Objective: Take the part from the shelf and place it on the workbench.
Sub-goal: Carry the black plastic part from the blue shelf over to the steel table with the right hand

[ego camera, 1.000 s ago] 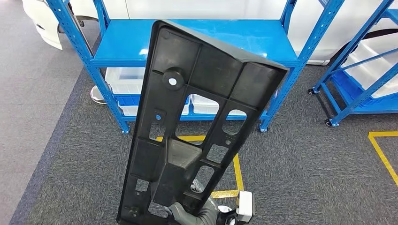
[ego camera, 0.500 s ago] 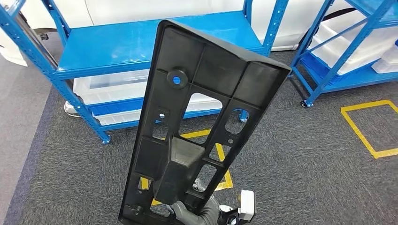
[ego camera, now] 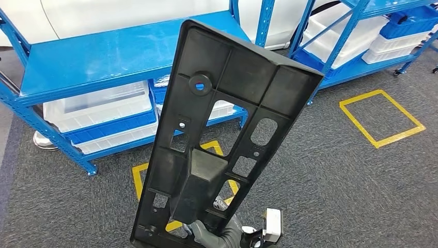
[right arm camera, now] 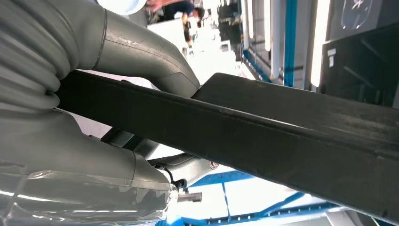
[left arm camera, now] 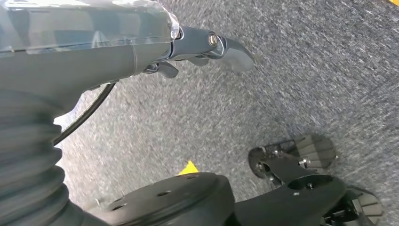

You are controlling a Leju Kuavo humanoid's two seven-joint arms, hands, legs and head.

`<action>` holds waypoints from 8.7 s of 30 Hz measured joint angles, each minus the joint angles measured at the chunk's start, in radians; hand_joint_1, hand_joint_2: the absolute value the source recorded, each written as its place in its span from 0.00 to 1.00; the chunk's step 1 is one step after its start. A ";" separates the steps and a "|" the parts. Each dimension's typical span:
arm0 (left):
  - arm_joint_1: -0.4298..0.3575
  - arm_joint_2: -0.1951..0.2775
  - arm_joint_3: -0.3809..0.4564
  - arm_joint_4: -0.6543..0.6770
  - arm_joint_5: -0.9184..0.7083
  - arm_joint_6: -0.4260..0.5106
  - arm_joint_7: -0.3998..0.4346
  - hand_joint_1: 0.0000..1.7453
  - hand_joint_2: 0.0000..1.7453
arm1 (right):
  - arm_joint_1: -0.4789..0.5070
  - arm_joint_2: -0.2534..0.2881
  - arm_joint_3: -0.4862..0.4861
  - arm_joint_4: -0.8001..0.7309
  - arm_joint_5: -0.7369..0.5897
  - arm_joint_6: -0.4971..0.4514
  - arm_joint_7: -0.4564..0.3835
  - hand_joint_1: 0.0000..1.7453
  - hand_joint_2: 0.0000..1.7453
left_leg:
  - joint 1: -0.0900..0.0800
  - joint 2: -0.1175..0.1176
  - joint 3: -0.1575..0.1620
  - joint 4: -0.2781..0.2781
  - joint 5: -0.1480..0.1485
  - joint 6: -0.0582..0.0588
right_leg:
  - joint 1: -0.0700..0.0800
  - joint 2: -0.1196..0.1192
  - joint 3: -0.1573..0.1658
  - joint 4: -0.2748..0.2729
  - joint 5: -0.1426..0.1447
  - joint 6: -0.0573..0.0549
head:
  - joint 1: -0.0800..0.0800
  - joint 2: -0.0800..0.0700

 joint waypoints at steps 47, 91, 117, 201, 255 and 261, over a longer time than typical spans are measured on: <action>0.019 0.002 0.002 0.000 0.012 0.007 -0.002 0.00 1.00 | -0.003 0.014 -0.014 -0.011 -0.011 0.008 0.029 1.00 1.00 | -0.016 0.086 -0.002 0.071 -0.078 -0.024 | 0.004 -0.107 0.028 -0.054 0.023 -0.049 | 0.000 0.000; 0.027 0.042 0.006 0.000 0.011 0.024 -0.016 0.00 1.00 | 0.012 0.012 -0.087 -0.107 0.093 -0.046 -0.039 1.00 1.00 | -0.002 -0.019 -0.004 0.008 -0.011 -0.001 | 0.000 0.013 -0.010 -0.004 0.009 -0.008 | 0.000 0.000; 0.031 0.043 0.011 0.000 0.022 0.016 -0.018 0.00 1.00 | 0.060 -0.072 -0.306 -0.309 0.243 -0.180 -0.051 1.00 1.00 | -0.003 -0.038 -0.012 0.030 -0.008 -0.025 | 0.003 0.009 0.024 -0.029 0.003 -0.035 | 0.000 0.000; 0.057 0.033 0.010 0.000 0.022 0.019 0.014 0.00 1.00 | 0.126 -0.138 -0.437 -0.375 0.314 -0.172 -0.110 1.00 1.00 | -0.015 0.060 -0.041 0.140 -0.114 -0.033 | -0.012 -0.098 0.037 -0.045 -0.003 -0.027 | 0.000 0.000; 0.059 0.026 0.015 0.000 0.036 0.032 0.011 0.00 1.00 | 0.111 -0.157 -0.437 -0.339 0.300 -0.171 -0.114 1.00 1.00 | -0.020 0.078 -0.001 -0.007 -0.007 0.022 | -0.012 -0.111 0.042 -0.034 -0.003 0.016 | 0.000 0.000; 0.058 0.026 0.018 0.000 0.039 0.036 0.010 0.00 1.00 | 0.104 -0.155 -0.437 -0.340 0.320 -0.177 -0.112 1.00 1.00 | -0.018 0.056 -0.029 0.070 -0.061 -0.012 | -0.016 -0.103 0.057 -0.063 0.000 -0.014 | 0.000 0.000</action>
